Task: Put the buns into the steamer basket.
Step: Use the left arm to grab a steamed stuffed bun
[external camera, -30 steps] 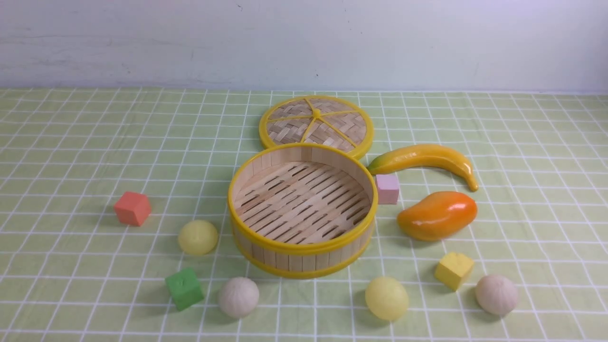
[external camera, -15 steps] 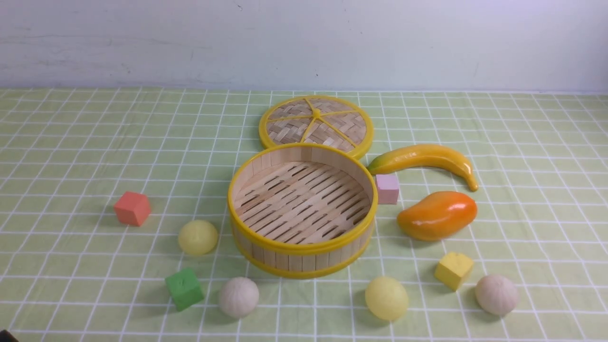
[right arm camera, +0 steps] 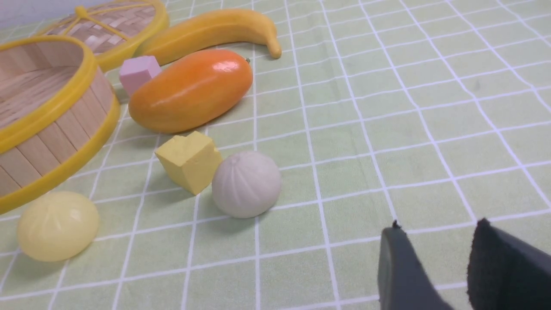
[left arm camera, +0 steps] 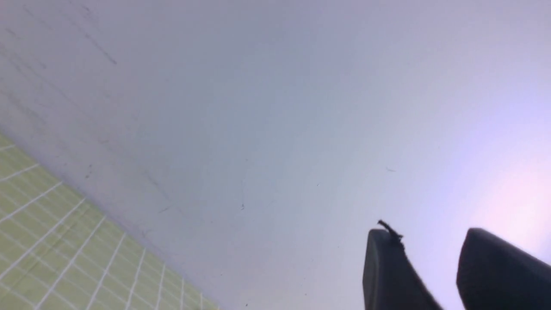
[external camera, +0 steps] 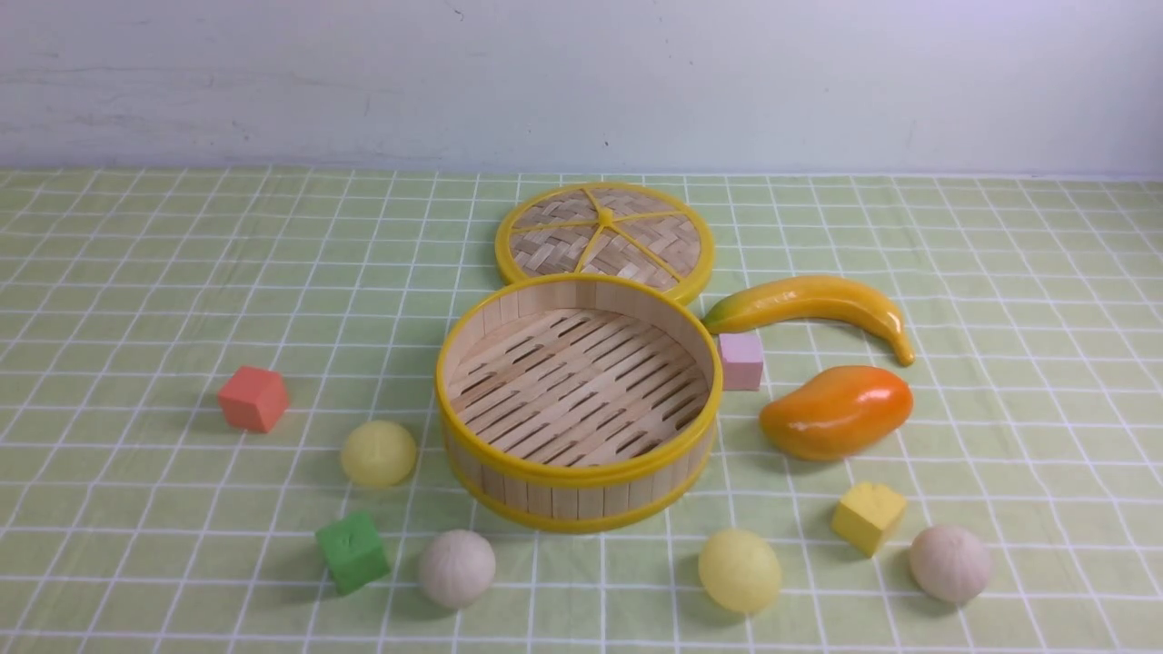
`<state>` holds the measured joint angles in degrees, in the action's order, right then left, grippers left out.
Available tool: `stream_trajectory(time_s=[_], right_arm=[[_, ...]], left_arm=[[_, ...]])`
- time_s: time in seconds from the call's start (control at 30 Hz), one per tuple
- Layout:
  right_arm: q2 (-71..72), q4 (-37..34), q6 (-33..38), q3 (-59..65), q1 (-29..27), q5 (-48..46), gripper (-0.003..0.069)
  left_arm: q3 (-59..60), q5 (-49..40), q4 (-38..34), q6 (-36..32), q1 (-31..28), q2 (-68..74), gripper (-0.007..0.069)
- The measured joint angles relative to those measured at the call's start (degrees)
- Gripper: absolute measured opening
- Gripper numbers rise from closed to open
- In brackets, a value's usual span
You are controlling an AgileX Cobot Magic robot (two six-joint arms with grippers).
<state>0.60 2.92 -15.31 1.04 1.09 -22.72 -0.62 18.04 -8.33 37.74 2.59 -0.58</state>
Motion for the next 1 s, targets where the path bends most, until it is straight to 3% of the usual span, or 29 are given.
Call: stream_trajectory(time_s=[0.3,0.47,0.7,0.87,1.0], right_arm=[[0.0,0.0,0.0,0.0,0.0,0.0,0.0239],[0.0,0.0,0.0,0.0,0.0,0.0,0.0239],[0.0,0.0,0.0,0.0,0.0,0.0,0.0239],[0.0,0.0,0.0,0.0,0.0,0.0,0.0239],[0.0,0.0,0.0,0.0,0.0,0.0,0.0239]], left_arm=[[-19.16,-20.52,-0.05,-2.01,0.0,3.69,0.0238],[-31.88,-29.04,0.01,-2.95,0.0,16.73,0.0238],[-37.63,-41.43,2.92,-5.9,0.0,34.86,0.0238],[-37.63,-43.93,8.33,-9.33,0.0,45.42,0.0238],[-37.63,-42.42,5.85,-6.38,0.0,51.81,0.0238]])
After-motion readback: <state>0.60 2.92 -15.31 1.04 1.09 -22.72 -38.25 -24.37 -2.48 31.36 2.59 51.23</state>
